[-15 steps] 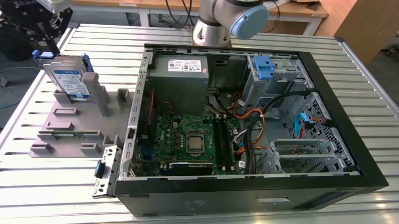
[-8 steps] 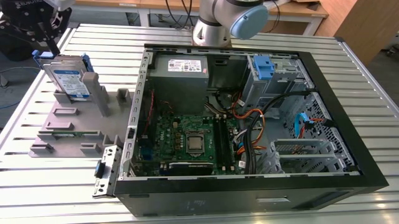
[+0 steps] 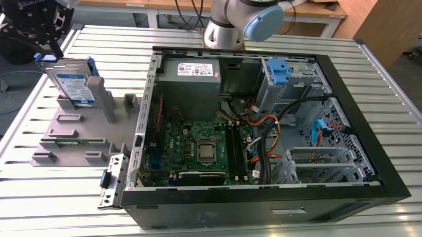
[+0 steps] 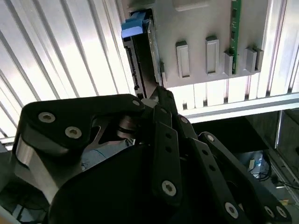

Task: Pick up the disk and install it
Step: 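Pick up the disk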

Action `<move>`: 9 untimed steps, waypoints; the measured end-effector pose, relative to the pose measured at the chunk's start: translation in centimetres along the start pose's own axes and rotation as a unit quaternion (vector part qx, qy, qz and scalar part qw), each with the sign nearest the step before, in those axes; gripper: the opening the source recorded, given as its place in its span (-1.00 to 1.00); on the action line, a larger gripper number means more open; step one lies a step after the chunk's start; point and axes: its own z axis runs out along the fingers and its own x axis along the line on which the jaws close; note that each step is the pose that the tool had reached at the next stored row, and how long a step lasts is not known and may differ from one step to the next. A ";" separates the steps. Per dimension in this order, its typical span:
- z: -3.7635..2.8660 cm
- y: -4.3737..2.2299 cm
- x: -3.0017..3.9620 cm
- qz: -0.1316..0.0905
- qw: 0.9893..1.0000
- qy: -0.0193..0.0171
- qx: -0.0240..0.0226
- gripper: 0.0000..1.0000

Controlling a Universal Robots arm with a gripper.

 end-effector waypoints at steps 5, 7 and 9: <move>0.01 0.00 0.00 -0.045 0.999 0.002 0.000 -0.79; 0.01 0.00 0.00 -0.063 0.998 0.003 0.000 -0.79; 0.02 0.00 0.00 -0.081 0.997 0.003 0.000 -0.79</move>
